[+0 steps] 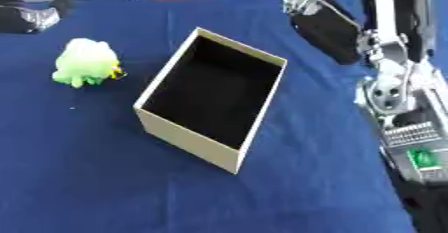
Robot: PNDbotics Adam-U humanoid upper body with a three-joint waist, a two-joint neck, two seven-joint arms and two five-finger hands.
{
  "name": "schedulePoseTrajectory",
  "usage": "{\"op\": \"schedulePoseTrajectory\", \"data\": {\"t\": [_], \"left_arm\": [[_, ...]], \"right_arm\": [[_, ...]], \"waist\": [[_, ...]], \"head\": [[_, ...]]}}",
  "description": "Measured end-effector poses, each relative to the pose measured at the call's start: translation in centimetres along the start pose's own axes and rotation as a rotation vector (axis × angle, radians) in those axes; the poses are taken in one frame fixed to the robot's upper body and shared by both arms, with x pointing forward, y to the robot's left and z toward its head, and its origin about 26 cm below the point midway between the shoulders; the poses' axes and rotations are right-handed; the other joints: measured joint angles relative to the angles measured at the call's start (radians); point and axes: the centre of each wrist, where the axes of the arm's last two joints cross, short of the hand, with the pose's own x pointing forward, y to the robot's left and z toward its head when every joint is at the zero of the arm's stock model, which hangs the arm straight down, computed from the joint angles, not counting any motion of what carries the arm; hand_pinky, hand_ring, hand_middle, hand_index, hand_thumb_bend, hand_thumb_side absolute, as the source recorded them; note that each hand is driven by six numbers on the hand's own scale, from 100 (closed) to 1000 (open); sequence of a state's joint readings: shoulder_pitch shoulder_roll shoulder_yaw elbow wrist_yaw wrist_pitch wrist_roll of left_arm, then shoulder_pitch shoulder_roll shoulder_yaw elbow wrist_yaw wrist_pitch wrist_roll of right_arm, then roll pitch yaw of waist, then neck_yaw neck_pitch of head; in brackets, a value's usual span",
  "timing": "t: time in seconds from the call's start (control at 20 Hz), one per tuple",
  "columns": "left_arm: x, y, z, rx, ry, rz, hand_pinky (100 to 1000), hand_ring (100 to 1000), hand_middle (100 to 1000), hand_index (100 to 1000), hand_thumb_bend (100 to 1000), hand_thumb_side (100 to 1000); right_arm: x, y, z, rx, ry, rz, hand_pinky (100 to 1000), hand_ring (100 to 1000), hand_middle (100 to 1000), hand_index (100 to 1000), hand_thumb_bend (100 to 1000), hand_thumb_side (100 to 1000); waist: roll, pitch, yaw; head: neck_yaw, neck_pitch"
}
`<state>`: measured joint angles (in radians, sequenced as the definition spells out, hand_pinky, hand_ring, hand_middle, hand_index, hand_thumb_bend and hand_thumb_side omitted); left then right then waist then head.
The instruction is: Pick up objects on the table and place them in the box.
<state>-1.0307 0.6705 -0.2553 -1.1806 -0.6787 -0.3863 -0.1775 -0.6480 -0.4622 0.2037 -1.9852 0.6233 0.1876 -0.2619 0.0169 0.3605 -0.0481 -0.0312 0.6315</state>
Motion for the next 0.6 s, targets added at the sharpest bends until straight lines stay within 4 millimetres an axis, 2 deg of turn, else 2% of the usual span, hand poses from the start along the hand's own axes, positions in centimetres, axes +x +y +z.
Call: {"op": "schedulePoseTrajectory", "data": {"t": [0.1,0.2,0.25,0.3,0.5,0.55,0.6], "left_arm": [[-0.3,-0.4,0.1,-0.043,0.004,-0.004,635,796,758,851,592,688],[-0.7,-0.6,0.4,-0.082,0.019,-0.013,644,804,767,863,667,663],[-1.0,-0.7,0.5,-0.100,0.029,-0.016,645,805,768,864,674,659],[-1.1,-0.8,0.6,-0.120,0.038,-0.018,650,810,770,864,753,620],[-1.5,-1.3,0.9,-0.195,0.068,-0.009,654,813,767,855,910,574],[-1.5,-1.4,1.0,-0.209,0.072,-0.004,658,816,767,855,980,572],[-1.5,-1.6,1.1,-0.222,0.075,0.000,662,820,768,853,1000,565]], "right_arm": [[0.0,0.0,0.0,0.000,0.000,0.000,888,753,756,888,100,544],[0.0,0.0,0.0,0.001,0.000,0.000,888,753,756,888,100,544],[0.0,0.0,0.0,0.001,0.000,0.000,888,753,756,888,100,544],[0.0,0.0,0.0,0.002,0.001,0.000,888,750,756,888,100,545],[0.0,0.0,0.0,0.003,0.001,0.000,888,749,756,888,100,545],[0.0,0.0,0.0,0.003,0.001,0.000,888,748,756,888,100,545],[0.0,0.0,0.0,0.004,0.000,0.000,888,748,755,887,100,544]], "waist": [[0.000,0.000,0.000],[0.001,0.000,0.001],[0.002,0.000,0.002],[0.003,0.000,0.002],[0.003,0.000,0.004],[0.003,0.000,0.005],[0.003,0.000,0.005]], "head": [[-0.002,0.000],[-0.003,0.000],[-0.003,0.000],[-0.003,0.000],[-0.003,0.000],[-0.004,0.000],[-0.004,0.000]]}}
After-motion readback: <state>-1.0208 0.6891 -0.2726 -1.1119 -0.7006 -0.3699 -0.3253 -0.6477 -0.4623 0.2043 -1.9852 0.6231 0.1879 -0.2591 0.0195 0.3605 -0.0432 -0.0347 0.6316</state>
